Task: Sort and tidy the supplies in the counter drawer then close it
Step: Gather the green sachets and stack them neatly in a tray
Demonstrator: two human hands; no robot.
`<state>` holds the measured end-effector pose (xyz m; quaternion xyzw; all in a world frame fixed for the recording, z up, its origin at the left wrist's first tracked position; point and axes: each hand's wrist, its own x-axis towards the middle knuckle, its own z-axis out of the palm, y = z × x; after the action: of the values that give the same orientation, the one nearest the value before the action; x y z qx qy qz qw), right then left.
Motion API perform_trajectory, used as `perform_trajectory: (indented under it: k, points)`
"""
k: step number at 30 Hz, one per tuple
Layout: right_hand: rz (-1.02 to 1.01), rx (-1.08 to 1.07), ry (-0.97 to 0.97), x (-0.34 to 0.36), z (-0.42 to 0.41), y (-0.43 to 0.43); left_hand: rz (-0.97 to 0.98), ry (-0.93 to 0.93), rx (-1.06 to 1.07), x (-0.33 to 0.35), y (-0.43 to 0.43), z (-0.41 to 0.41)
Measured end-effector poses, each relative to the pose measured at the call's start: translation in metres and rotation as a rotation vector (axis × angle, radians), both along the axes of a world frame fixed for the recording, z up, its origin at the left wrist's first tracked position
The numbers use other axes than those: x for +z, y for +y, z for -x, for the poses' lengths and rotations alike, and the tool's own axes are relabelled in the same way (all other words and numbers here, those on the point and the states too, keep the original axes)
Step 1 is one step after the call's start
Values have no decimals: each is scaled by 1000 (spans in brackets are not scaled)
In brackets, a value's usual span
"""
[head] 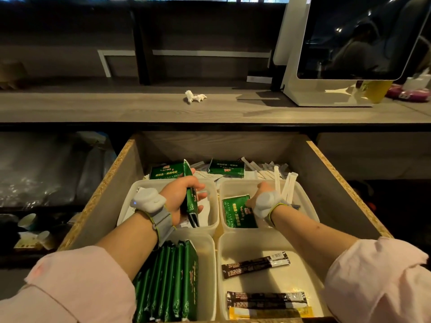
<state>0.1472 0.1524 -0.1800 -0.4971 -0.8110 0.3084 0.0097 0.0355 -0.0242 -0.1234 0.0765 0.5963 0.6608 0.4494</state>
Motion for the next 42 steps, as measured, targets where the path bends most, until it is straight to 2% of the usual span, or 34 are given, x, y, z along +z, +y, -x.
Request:
perform_trajectory:
  k: [4, 8, 10, 13, 16, 18, 21, 22, 23, 24, 26, 27, 30, 31, 32, 34, 37, 39, 42]
  points:
    - [56, 219, -229, 20, -10, -23, 25, 16, 32, -4, -1, 5]
    - [35, 356, -316, 23, -8, -36, 53, 16, 40, -5, -1, 5]
    - [40, 293, -231, 29, -4, -32, 66, 18, 46, -5, -1, 7]
    - [-92, 167, -60, 47, 8, -21, 92, -12, 48, -11, 1, 15]
    - [-102, 237, 170, 74, 21, -38, 50, -37, 21, -17, 7, 22]
    - [-11, 375, 271, 83, 31, -66, -19, -103, -41, -21, 13, 24]
    - [373, 519, 263, 87, 47, -83, -17, -105, -56, -19, 8, 27]
    - [437, 532, 255, 88, 53, -78, 2, -93, -44, -21, 6, 33]
    - [408, 527, 215, 84, 61, -63, 39, -83, -9, -21, 5, 36]
    - [254, 517, 142, 78, 74, -43, 75, -91, 44, -21, 4, 41]
    - [-134, 543, -151, 53, 94, -2, 117, -108, 104, -25, 4, 49]
    - [-239, 555, -295, 34, 104, 19, 144, -119, 104, -26, 5, 52]
    - [-280, 542, -610, -28, 130, 76, 177, -131, 103, -32, 7, 55]
    - [-261, 561, -612, -63, 144, 108, 177, -130, 109, -33, 6, 57]
    - [-288, 607, -643, -64, 146, 109, 176, -126, 119, -35, 7, 60]
    - [-203, 579, -616, -80, 157, 126, 177, -107, 139, -37, 8, 63]
    - [-84, 518, -451, -49, 141, 94, 185, -111, 165, -38, 6, 68]
    - [-137, 454, -356, -13, 125, 63, 179, -102, 190, -35, 3, 71]
    - [-422, 377, -207, 46, 108, 9, 110, -41, 306, -31, -2, 84]
